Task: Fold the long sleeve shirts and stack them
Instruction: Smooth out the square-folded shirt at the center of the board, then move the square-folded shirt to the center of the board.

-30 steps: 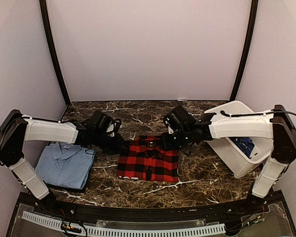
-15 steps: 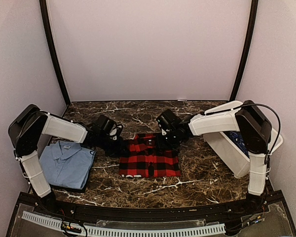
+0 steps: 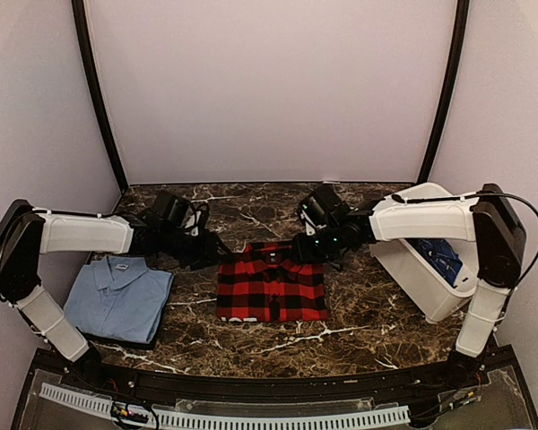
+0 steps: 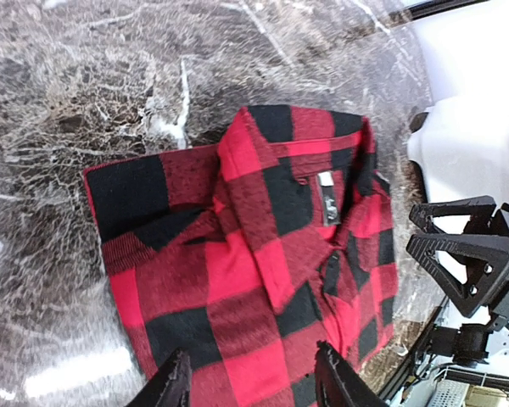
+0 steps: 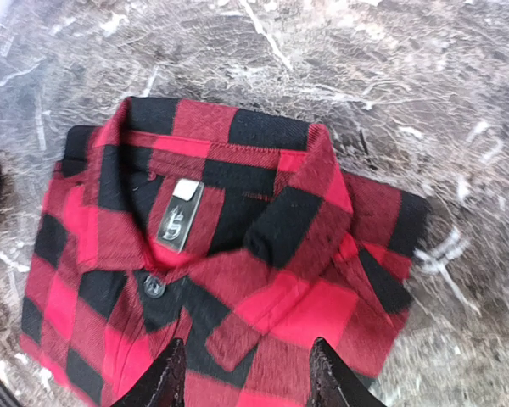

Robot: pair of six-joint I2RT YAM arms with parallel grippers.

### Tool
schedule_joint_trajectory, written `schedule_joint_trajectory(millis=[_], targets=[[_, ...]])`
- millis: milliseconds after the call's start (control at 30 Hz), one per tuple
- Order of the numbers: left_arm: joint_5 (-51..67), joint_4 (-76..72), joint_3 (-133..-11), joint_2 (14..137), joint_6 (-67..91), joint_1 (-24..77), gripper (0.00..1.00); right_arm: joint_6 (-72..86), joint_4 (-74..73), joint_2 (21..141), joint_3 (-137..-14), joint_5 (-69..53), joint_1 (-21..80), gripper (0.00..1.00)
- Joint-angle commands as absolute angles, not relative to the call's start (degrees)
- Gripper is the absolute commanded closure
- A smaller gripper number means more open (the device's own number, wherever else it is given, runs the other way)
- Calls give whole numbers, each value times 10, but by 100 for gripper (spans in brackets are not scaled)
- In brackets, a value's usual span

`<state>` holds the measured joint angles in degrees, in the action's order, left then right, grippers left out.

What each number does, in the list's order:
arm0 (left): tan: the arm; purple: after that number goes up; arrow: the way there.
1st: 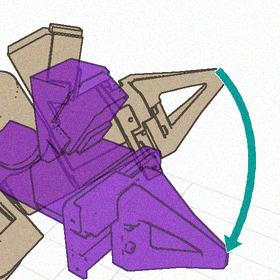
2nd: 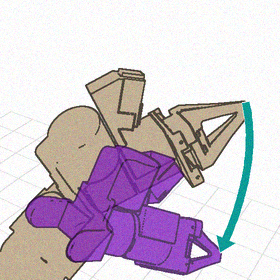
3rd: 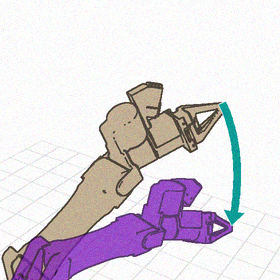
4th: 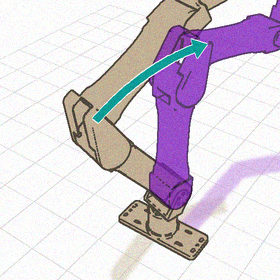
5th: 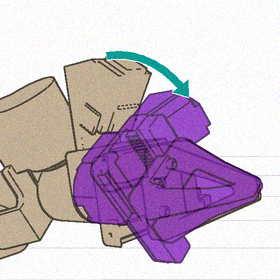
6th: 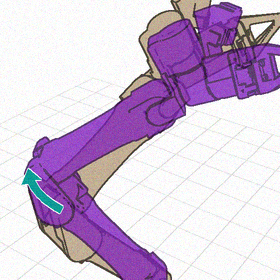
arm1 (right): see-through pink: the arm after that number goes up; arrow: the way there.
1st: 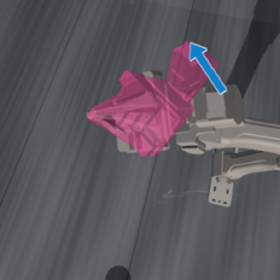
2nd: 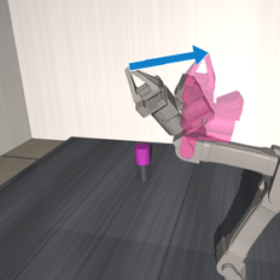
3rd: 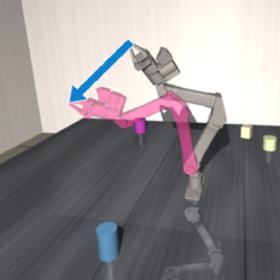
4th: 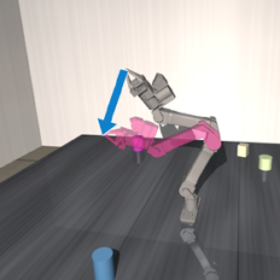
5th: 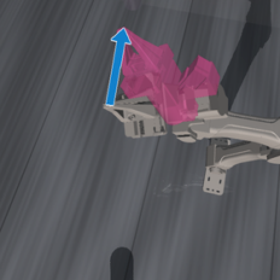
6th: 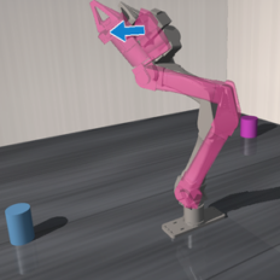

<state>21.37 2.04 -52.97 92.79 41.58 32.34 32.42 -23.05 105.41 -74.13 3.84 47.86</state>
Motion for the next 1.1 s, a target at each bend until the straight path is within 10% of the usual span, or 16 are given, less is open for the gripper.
schedule_joint_trajectory(millis=[0, 733, 1067], targets=[[202, 54, -492, 869, 415, 320, 51, 339, -221, 1003, -696, 33, 490, 53], [-53, 262, -348, 543, 476, 225, 38, 361, -248, 1166, -789, 84, 633, 50], [-127, 373, -355, 485, 541, 126, 3, 388, -202, 1079, -650, 88, 603, 49]])
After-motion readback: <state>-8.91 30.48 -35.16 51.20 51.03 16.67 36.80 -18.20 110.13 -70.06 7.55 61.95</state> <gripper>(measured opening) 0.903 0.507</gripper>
